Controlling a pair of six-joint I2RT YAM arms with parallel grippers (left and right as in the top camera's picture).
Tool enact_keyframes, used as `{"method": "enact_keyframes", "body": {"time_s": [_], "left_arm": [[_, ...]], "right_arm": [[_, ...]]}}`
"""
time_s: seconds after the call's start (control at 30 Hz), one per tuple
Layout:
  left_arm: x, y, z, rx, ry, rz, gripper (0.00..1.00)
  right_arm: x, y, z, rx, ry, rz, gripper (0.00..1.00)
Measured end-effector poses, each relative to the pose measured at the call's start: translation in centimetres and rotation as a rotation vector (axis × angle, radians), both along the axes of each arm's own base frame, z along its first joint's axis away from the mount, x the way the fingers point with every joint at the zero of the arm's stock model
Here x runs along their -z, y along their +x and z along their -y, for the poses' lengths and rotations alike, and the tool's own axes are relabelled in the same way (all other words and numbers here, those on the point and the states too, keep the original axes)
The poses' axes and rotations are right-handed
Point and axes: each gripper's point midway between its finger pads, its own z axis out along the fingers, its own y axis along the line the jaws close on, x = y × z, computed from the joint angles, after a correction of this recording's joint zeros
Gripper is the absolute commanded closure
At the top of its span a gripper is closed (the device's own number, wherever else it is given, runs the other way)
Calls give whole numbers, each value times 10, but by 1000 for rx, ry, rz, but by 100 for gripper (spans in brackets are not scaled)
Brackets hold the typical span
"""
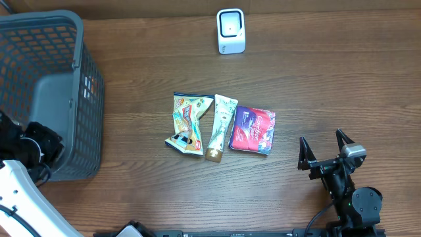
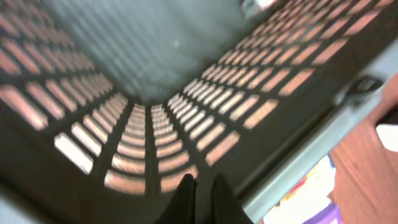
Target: Scan the item barcode
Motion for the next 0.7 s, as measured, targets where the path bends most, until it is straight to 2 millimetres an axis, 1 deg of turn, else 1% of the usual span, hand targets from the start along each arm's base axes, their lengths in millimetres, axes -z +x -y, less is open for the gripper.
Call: {"method": "enact_keyframes", "body": {"time_s": [0.07,0.13,0.2,0.27,0.3,0.33,0.37,0.43,0.47,0.53,0.6,0.63,0.67,0.7], "left_arm": [[-4,9,-9,-1,41,38,95],[-13,22,-24,-5,109,95,92],[-29,39,-42,-8,200,178,82],[-38,49,-52,-7,249,228,66],[-45,56,-58,-6,277,263,63],[-47,59,-61,-4,289,274,59],[-47,63,-63,0,289,281,53],[-40,72,-67,12,270,279,26],[-36,76,-69,17,261,278,24],[-23,90,-78,29,240,274,23],[-4,104,-86,44,199,258,22],[3,108,-88,52,184,252,21],[16,116,-90,66,151,242,20],[24,123,-90,86,127,245,20]], "right_arm": [[0,0,0,0,0,0,0],[0,0,0,1,0,0,0],[0,0,0,1,0,0,0],[0,0,0,1,0,1,0],[0,0,0,1,0,0,0],[0,0,0,0,0,0,0],[0,0,0,0,0,0,0],[0,0,0,0,0,0,0],[0,0,0,0,0,0,0],[0,0,0,1,0,0,0],[0,0,0,0,0,0,0],[0,0,0,0,0,0,0],[0,0,0,0,0,0,0],[0,0,0,1,0,0,0]]}}
